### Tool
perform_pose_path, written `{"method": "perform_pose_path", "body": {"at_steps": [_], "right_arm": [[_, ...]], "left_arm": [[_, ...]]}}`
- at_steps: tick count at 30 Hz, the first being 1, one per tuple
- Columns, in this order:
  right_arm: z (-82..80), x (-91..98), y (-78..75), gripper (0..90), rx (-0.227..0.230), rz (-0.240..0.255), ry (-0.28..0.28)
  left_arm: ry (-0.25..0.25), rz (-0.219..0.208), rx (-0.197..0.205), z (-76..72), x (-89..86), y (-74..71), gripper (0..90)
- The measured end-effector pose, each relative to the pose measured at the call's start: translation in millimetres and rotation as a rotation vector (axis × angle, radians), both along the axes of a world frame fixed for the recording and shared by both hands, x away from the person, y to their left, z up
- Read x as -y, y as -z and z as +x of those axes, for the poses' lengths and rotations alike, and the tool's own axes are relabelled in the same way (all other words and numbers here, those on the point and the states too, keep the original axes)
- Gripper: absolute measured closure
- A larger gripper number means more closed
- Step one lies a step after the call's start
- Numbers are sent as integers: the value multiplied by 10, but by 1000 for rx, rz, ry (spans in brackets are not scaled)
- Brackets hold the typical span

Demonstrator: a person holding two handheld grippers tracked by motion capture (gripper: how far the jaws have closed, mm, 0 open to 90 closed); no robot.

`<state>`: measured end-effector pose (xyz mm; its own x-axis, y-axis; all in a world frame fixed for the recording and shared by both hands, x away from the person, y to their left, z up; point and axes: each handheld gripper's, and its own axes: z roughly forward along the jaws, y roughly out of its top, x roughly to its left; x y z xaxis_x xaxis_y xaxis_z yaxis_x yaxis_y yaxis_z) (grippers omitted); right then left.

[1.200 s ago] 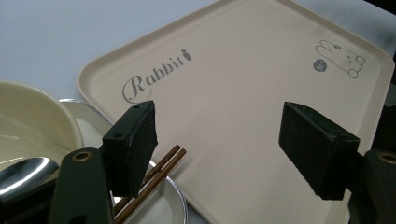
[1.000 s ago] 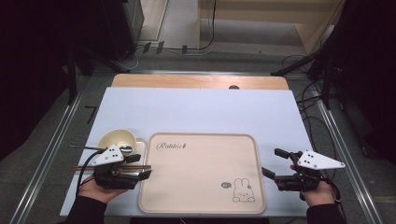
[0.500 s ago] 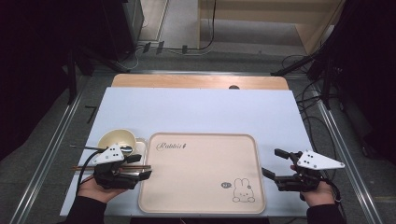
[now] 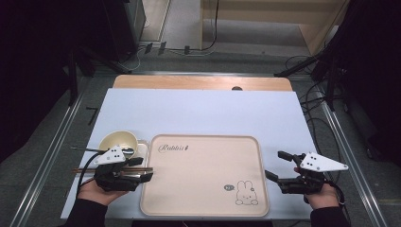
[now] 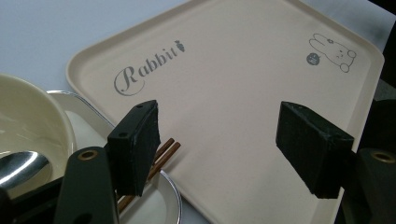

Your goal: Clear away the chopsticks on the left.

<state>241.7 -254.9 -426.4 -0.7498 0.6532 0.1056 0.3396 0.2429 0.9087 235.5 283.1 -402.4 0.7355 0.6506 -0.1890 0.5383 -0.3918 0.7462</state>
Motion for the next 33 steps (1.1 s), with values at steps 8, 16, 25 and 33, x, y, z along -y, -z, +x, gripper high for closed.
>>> {"method": "perform_pose_path", "body": {"at_steps": [8, 16, 25, 33], "right_arm": [[18, -6, -5, 174, -1, -7, -2], [52, -11, -15, 175, 4, -4, -1], [115, -71, -12, 176, 3, -8, -21], [148, -91, -15, 177, 2, -10, -27]], "left_arm": [[-7, 1, -9, -28, -23, -10, 331], [-25, 17, -18, -99, -78, -16, 361], [-47, 26, -36, -173, -140, -21, 404], [-72, 37, -57, -215, -199, -28, 452]]}}
